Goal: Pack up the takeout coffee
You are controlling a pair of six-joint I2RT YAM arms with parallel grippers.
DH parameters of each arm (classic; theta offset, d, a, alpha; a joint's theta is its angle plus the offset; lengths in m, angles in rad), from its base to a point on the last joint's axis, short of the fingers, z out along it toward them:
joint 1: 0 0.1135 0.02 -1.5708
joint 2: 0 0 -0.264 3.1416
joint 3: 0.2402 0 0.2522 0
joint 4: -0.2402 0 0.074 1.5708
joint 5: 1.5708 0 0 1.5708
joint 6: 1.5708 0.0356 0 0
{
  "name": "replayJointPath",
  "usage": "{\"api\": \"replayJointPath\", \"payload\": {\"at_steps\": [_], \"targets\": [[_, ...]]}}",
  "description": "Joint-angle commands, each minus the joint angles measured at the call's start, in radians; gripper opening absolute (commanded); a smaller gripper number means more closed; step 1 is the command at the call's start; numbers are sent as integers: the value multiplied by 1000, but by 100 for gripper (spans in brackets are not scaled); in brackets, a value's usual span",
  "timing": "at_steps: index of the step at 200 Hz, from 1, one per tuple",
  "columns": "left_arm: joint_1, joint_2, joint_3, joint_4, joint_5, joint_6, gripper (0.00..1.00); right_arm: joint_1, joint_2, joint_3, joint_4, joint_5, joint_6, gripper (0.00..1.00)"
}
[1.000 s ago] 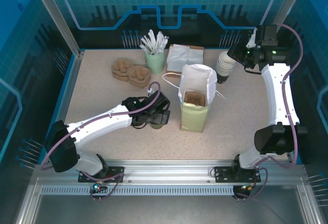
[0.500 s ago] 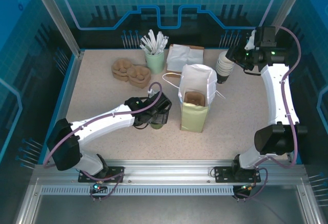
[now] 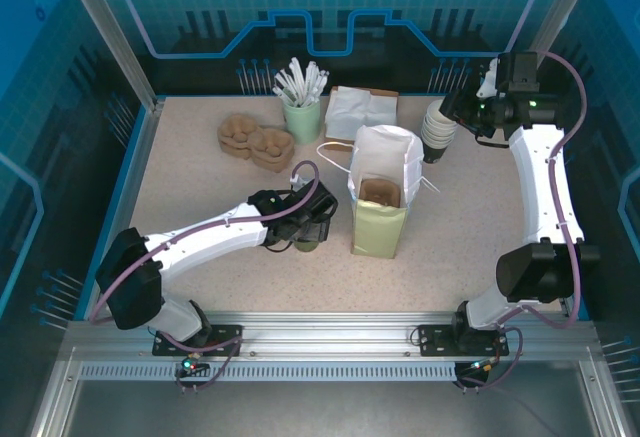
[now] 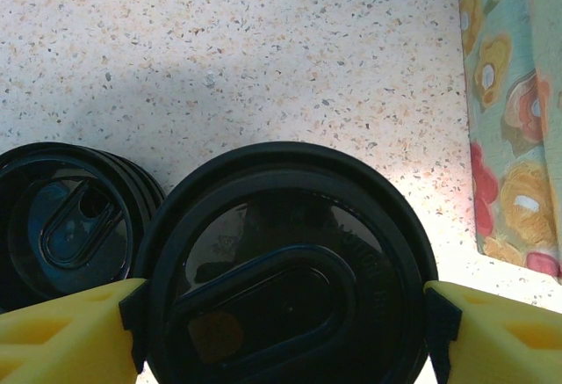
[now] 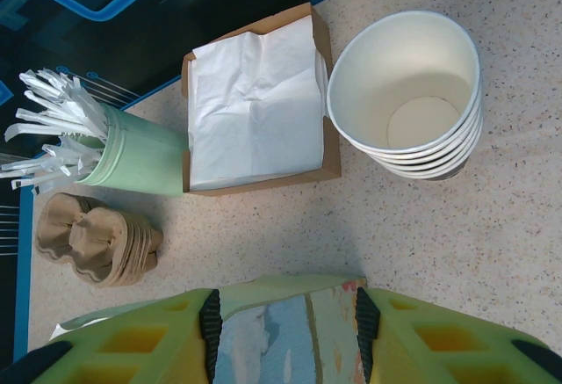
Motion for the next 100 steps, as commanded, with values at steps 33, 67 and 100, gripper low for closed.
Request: {"api": "replayJointPath", "payload": {"at_steps": [33,67,100], "targets": [[-9,27,-33,-6,-19,-24,81,-9,-36,-11,-21,-28,-22,47],[-11,32,-50,-3,-18,-31,81,-13,-37,-13,-25,-34,-28,47],[-21,46,-62,-8,-9,-35,81,-18,-40,-12,-32,-47,-40,47]]}}
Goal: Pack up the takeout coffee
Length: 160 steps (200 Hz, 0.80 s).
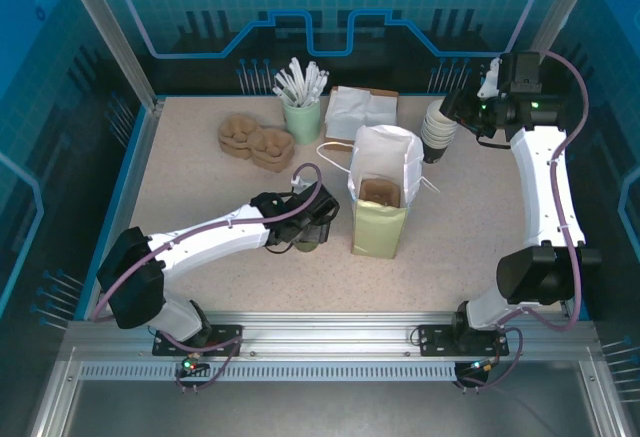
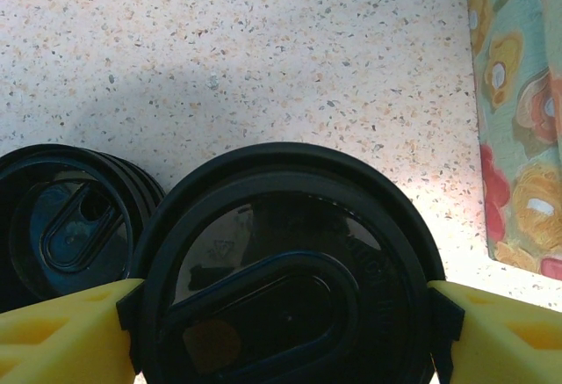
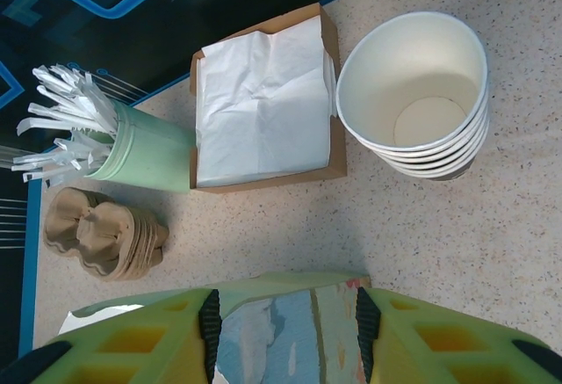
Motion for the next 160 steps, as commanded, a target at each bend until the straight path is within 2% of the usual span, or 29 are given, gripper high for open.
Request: {"api": "replayJointPath", "payload": {"at_steps": [1,25,56,85,121,160], "targets": [[-7,38,-45,-25,18,-32,81,-15,-28,-10,-29,-29,-29,47],[-8,52,-46,-33,26,-38,80,-15,-30,-8,-22,-61,-54,47],[-8,41,-68,-12,42,-50,72,-18,-33,-7,-14,-114,-107,47],[-8,31,-82,-6,50,-63,70,-20,-45,-19,-6,-130,-141,47],[-8,21,-73,-15,50,-65,69,-23,-43,-17,-13,-165,-172,47],[-6,-13,-20,-45,31,-54,69,-22,-50,-45,8,-281,-284,47]]}}
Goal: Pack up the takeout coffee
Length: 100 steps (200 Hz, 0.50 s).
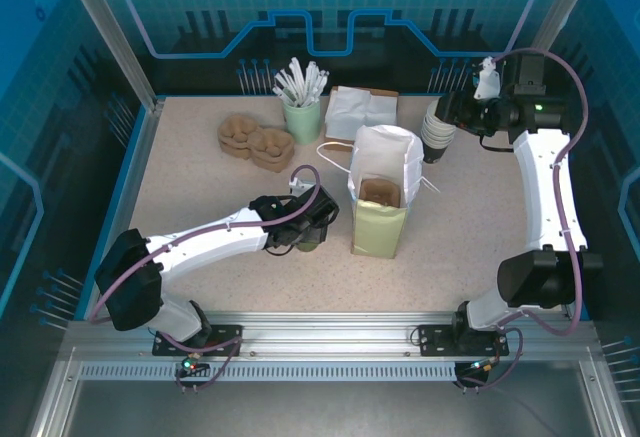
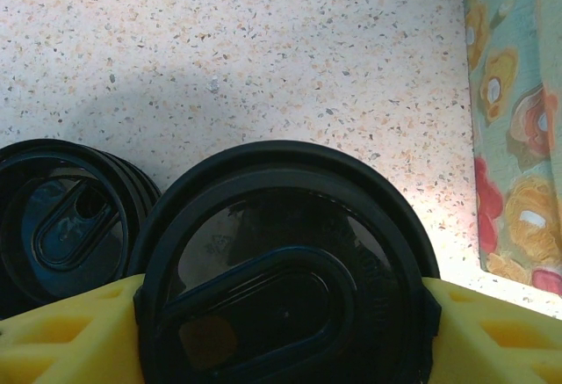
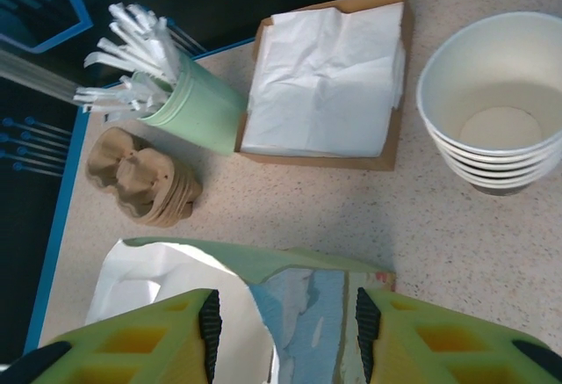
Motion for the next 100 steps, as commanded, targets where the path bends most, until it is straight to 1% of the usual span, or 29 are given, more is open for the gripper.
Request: {"api": "replayJointPath", "payload": {"at_steps": [1,38,71,100], "targets": [[1,2,8,-75,44,-11,69,-9,-27,-30,10,-105,-109,47],[16,-38,76,-107,42,20,69,-6,-5,-43,21,-199,-249,48],[28,-71,140,-147,46,45,68,6,43,-11,5,-247,-356,49],[37,-95,189,-178,55,59,68,15,81,22,4,-265,-400,49]]}}
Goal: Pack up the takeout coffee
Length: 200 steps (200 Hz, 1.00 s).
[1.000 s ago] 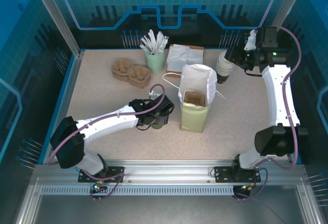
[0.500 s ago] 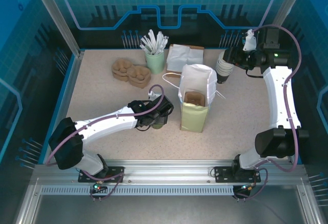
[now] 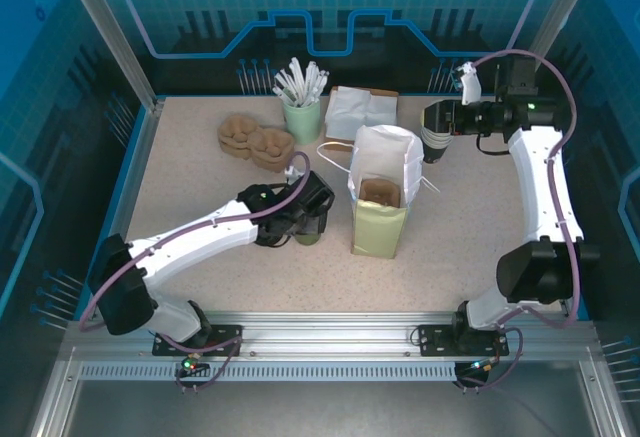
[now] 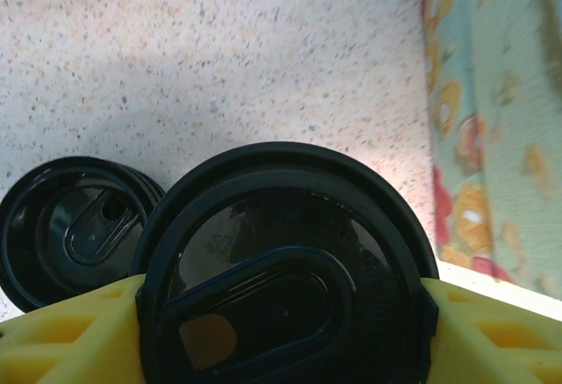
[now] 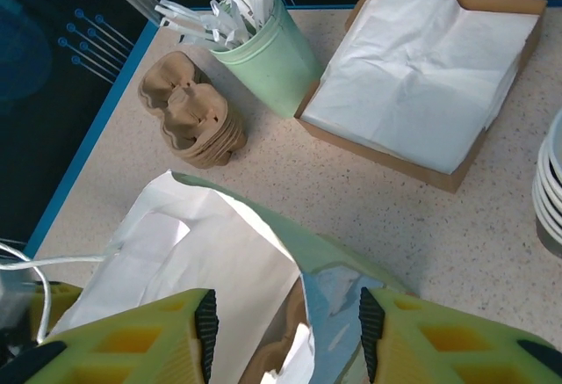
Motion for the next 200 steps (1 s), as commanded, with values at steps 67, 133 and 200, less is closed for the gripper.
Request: {"api": "replayJointPath", "payload": {"at_steps": [67,133,200], "targets": [[13,-91,248,-207,4,85,67,79,155,190,-121,-46,-301,53],[18,-116,379,-297,12,102,67,146,267,320,-275,2,-510,57],[22,-124,408,-324,22,108,65,160,366,412,-382,-15,-618,52]]}}
